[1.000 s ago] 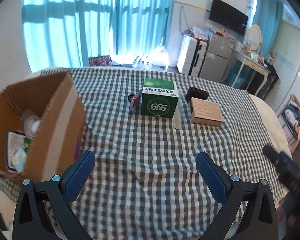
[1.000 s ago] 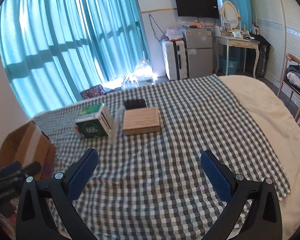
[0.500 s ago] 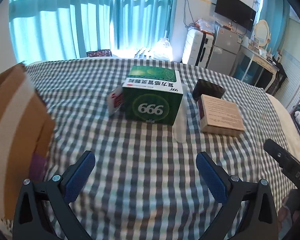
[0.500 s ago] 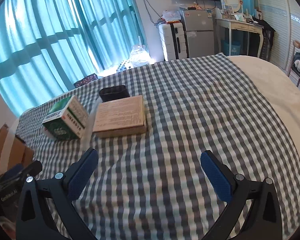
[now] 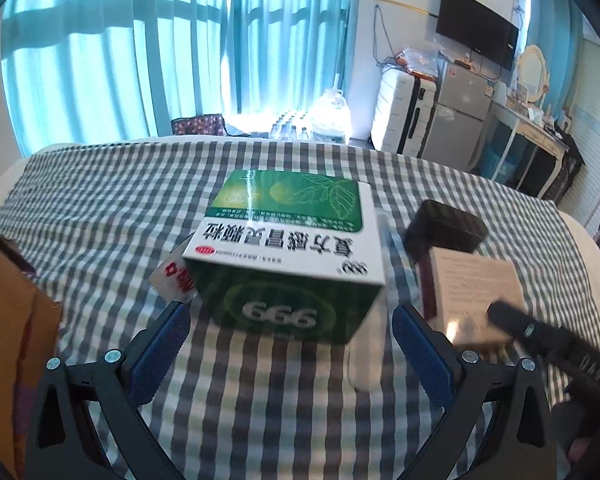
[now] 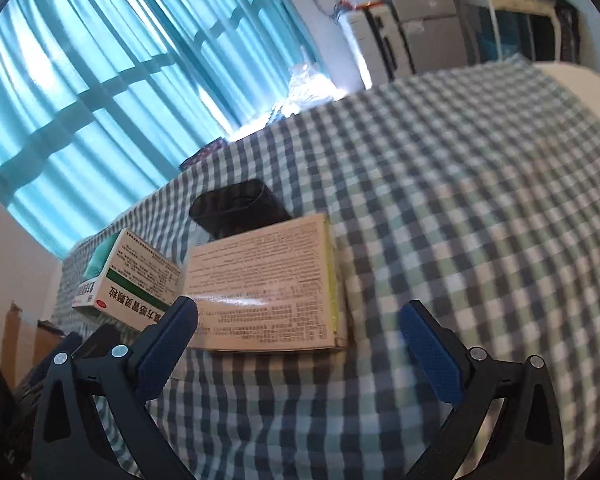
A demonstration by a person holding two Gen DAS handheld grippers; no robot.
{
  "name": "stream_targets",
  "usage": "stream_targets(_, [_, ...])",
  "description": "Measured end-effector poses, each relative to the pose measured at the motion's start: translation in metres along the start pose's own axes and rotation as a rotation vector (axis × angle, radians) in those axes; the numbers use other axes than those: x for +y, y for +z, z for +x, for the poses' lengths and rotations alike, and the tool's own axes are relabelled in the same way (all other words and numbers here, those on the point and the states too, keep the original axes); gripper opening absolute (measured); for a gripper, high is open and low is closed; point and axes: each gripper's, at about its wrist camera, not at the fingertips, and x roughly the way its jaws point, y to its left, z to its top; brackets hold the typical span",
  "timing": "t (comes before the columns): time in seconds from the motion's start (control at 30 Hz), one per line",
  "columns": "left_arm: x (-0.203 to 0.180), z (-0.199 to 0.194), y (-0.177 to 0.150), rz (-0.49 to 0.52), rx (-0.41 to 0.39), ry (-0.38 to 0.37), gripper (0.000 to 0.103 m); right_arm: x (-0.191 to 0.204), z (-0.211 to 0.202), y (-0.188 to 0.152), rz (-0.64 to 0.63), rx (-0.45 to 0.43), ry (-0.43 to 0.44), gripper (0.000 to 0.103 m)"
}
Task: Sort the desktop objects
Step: 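Grasp the green medicine box with the left gripper while the right grasps the tan box, then lift the green medicine box with the left gripper while the right lifts the tan box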
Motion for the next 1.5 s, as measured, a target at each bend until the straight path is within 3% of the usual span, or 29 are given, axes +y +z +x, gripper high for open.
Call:
stream_targets(0.37, [0.002, 0.047, 0.025, 0.029, 0.012, -0.026, 0.103, 0.01, 0.013, 0.001, -0.002, 0.025, 0.072, 0.1])
stream_targets(0.47, [0.002, 0.049, 0.03, 0.079, -0.024, -0.039, 0.092, 0.014, 0.016, 0.003, 0.02, 0.041, 0.115, 0.089])
stream_targets(0.53, [0.001, 0.048, 0.03, 0.125, -0.027, -0.024, 0.092, 0.012, 0.018, 0.003, 0.035, 0.048, 0.132, 0.061])
stream_targets(0.63, [0.009, 0.038, 0.026, 0.131, -0.025, -0.062, 0.091, 0.003, 0.018, 0.001, 0.098, 0.06, 0.215, 0.05])
stream_targets(0.73, [0.016, 0.023, 0.017, 0.146, -0.021, -0.061, 0.091, 0.005, 0.017, -0.001, 0.132, 0.079, 0.276, 0.045])
stream_targets(0.9, [0.029, -0.005, -0.009, 0.165, 0.011, -0.07, 0.092, 0.027, 0.018, -0.013, 0.095, 0.126, 0.31, 0.042])
stream_targets(1.0, [0.029, -0.001, -0.012, 0.169, 0.046, -0.067, 0.092, 0.037, 0.028, -0.017, 0.065, 0.131, 0.246, 0.043])
stream_targets(1.13, [0.022, 0.005, -0.016, 0.192, 0.065, -0.041, 0.092, 0.03, 0.041, -0.015, 0.157, 0.133, 0.304, 0.046])
stream_targets(1.33, [0.019, 0.014, -0.01, 0.173, 0.076, -0.033, 0.092, 0.03, 0.034, -0.017, 0.178, 0.162, 0.371, 0.047])
stream_targets(1.43, [0.022, 0.016, -0.01, 0.184, 0.072, -0.029, 0.092, 0.028, 0.048, -0.018, 0.187, 0.204, 0.337, 0.05])
stream_targets(1.5, [0.02, 0.017, -0.011, 0.196, 0.073, -0.025, 0.092, 0.028, 0.051, -0.017, 0.194, 0.18, 0.355, 0.054])
